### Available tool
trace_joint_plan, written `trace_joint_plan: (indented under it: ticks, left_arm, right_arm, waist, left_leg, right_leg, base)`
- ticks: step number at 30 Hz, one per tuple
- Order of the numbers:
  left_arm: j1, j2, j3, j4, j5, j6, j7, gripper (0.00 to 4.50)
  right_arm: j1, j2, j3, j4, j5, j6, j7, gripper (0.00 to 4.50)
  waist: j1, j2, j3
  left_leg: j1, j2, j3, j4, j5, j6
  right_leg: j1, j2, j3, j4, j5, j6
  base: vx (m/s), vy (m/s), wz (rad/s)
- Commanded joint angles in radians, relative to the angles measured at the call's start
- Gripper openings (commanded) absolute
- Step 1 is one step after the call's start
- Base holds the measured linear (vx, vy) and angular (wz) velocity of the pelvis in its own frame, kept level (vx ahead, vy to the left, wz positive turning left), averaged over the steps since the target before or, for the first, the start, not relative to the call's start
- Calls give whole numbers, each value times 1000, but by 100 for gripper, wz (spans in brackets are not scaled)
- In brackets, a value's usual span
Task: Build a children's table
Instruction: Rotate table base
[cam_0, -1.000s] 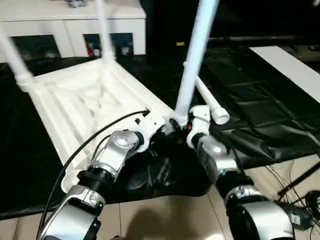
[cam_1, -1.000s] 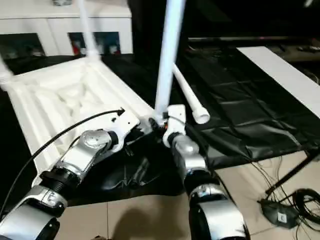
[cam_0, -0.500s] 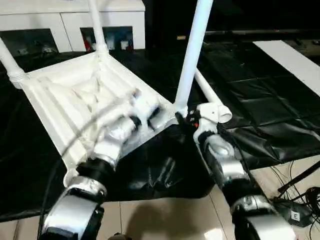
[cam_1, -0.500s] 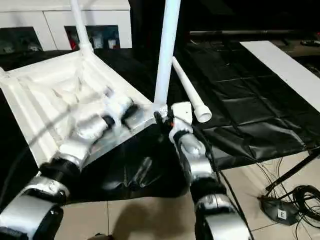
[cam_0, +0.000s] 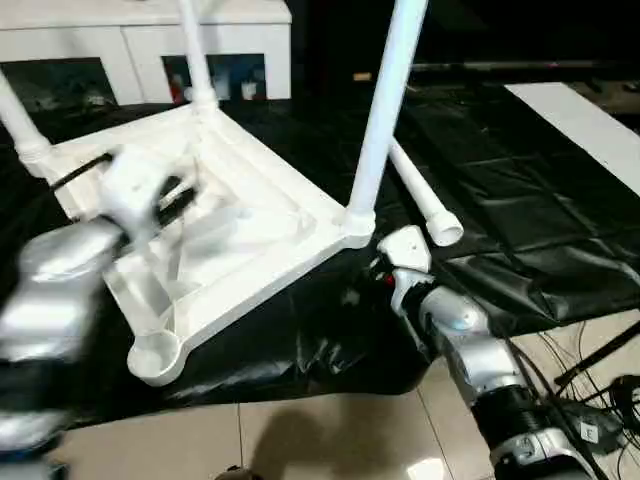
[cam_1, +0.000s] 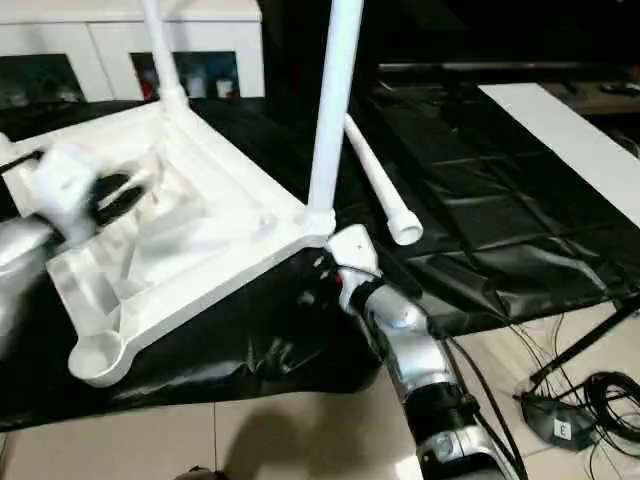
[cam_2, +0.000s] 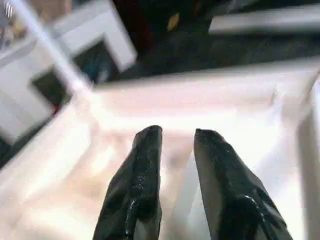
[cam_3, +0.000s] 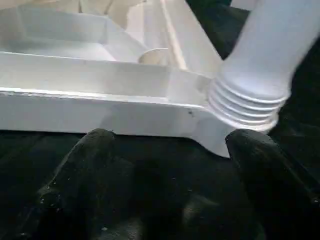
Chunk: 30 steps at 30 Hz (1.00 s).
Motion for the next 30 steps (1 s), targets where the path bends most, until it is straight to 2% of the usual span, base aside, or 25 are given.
trace_joint_plan:
  ticks: [1, 2, 3, 4, 5, 7, 8, 9, 13, 16, 20, 21, 24, 27, 28, 30]
  left_arm:
    - [3, 29, 39, -37, 13, 56, 6, 128]
    - [14, 55, 61, -35, 29, 90, 26, 128]
    - [27, 91, 79, -16, 53, 125, 47, 128]
    - [41, 137, 96, 18, 86, 169, 73, 128]
    - [49, 154, 93, 30, 105, 192, 87, 128]
    - [67, 177, 79, 48, 143, 242, 120, 128]
    - [70, 180, 74, 51, 149, 250, 125, 128]
    - [91, 189, 45, 65, 176, 301, 146, 128]
    - [111, 177, -6, 88, 198, 320, 143, 128]
    - [124, 138, -57, 57, 168, 338, 68, 128]
    - [149, 138, -103, 18, 171, 343, 19, 128]
    - [156, 139, -110, 0, 166, 349, 10, 128]
    - [197, 151, -140, -96, 121, 348, -67, 128]
    - [257, 181, -188, -215, 75, 332, -190, 128]
    - [257, 181, -188, -215, 75, 332, -190, 128]
    - [279, 182, -214, -284, 53, 333, -235, 128]
  right_arm:
    - [-4, 0, 3, -19, -8, 26, -10, 394]
    - [-6, 3, 4, -17, -6, 35, -16, 394]
    - [-11, 4, 8, -10, -9, 47, -26, 394]
    - [-21, 6, 14, 8, -16, 61, -41, 394]
    - [-28, 7, 16, 22, -21, 65, -48, 394]
    - [-44, 12, 21, 58, -38, 67, -63, 394]
    - [-48, 13, 23, 66, -42, 66, -65, 394]
    - [-70, 22, 31, 110, -61, 64, -81, 394]
    - [-97, 39, 35, 156, -66, 58, -91, 394]
    - [-126, 57, 39, 206, -61, 47, -102, 394]
    - [-146, 67, 41, 247, -69, 31, -108, 394]
    - [-156, 71, 40, 266, -71, 24, -111, 394]
    - [-190, 84, 37, 339, -75, 2, -112, 394]
    - [-219, 91, 40, 404, -80, -19, -107, 394]
    - [-219, 91, 40, 404, -80, -19, -107, 394]
    - [-236, 96, 35, 438, -75, -34, -102, 394]
  waist:
    - [-4, 15, -57]
    - [-4, 17, -57]
    - [-5, 14, -56]
    - [-7, 15, -57]
    - [-7, 15, -56]
    - [-9, 13, -56]
    - [-9, 14, -57]
    - [-8, 16, -59]
    - [-3, 17, -62]
    - [-1, 16, -62]
    - [-3, 15, -62]
    - [-4, 14, -62]
    - [-4, 13, -62]
    - [-4, 16, -60]
    - [-2, 17, -59]
    - [-1, 17, -59]
  left_leg:
    - [43, 23, -11, -66, -273, -18]
    - [43, 23, -12, -67, -275, -21]
    - [42, 23, -12, -68, -274, -25]
    - [40, 22, -14, -69, -270, -29]
    - [41, 21, -14, -69, -272, -30]
    - [42, 20, -15, -69, -276, -38]
    - [43, 21, -15, -68, -275, -40]
    - [45, 21, -14, -66, -273, -41]
    - [43, 20, -14, -64, -246, -35]
    - [43, 20, -15, -64, -246, -40]
    - [42, 21, -15, -64, -262, -42]
    - [40, 20, -15, -64, -260, -40]
    - [41, 21, -15, -63, -264, -34]
    - [42, 24, -15, -65, -279, -35]
    - [47, 24, -13, -64, -287, -36]
    - [42, 23, -15, -66, -286, -42]
  right_leg:
    - [27, -39, 35, -67, -64, -180]
    - [28, -40, 35, -67, -65, -180]
    - [28, -38, 34, -66, -62, -176]
    - [30, -39, 34, -65, -62, -168]
    - [29, -38, 34, -66, -66, -165]
    - [28, -40, 36, -67, -71, -165]
    - [27, -41, 36, -66, -66, -169]
    - [26, -42, 36, -63, -52, -178]
    - [28, -42, 36, -60, -4, -187]
    - [30, -42, 34, -57, 20, -200]
    - [30, -45, 34, -58, 8, -202]
    - [34, -44, 34, -58, 12, -201]
    - [32, -48, 35, -59, -5, -210]
    - [29, -44, 34, -59, -24, -216]
    - [25, -43, 35, -60, -30, -215]
    - [30, -43, 34, -57, -23, -208]
  base:
    - [0, 0, 0]
    - [0, 0, 0]
    - [0, 0, 0]
    - [0, 0, 0]
    - [0, 0, 0]
    - [0, 0, 0]
    - [0, 0, 0]
    - [0, 0, 0]
    - [0, 0, 0]
    - [0, 0, 0]
    - [0, 0, 0]
    - [0, 0, 0]
    - [0, 0, 0]
    - [0, 0, 0]
    - [0, 0, 0]
    - [0, 0, 0]
